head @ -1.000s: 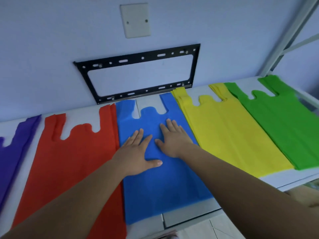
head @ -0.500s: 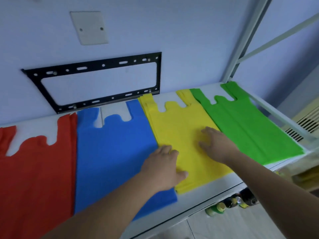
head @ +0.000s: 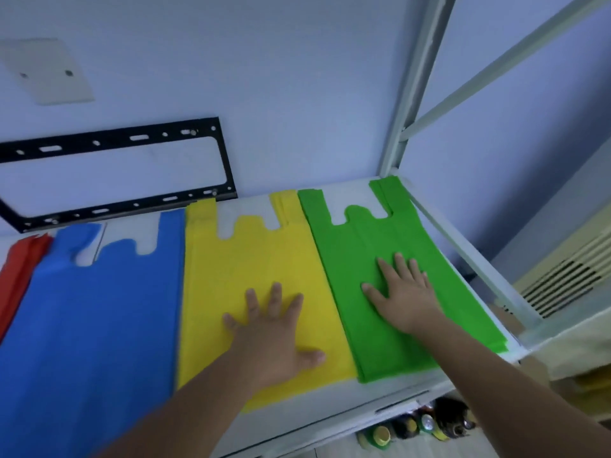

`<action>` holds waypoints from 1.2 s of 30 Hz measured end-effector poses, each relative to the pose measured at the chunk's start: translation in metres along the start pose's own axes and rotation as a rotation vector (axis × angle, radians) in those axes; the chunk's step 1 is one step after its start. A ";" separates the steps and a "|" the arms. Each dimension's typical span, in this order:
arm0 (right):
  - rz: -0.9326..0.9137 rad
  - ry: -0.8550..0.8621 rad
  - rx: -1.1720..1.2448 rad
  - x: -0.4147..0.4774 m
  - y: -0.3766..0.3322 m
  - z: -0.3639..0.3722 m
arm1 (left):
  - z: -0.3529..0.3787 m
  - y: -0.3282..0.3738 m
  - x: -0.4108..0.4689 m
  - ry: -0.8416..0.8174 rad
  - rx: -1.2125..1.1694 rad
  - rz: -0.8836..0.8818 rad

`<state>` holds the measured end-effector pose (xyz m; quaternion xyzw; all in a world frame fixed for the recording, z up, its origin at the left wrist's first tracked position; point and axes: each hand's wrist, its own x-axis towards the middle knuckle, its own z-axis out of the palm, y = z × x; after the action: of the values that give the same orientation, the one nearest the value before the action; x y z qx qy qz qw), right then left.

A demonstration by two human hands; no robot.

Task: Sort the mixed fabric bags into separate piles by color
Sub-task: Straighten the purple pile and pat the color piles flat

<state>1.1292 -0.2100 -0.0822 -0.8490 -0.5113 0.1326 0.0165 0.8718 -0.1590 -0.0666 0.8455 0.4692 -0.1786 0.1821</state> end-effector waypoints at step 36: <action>-0.634 0.011 0.242 -0.222 -0.533 0.129 | 0.042 -0.519 -0.254 0.415 -0.201 -0.300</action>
<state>0.5393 -0.1634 -0.0735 -0.6402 -0.7304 0.1760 0.1602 0.2952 -0.1077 -0.0563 0.7628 0.6317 0.0208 0.1367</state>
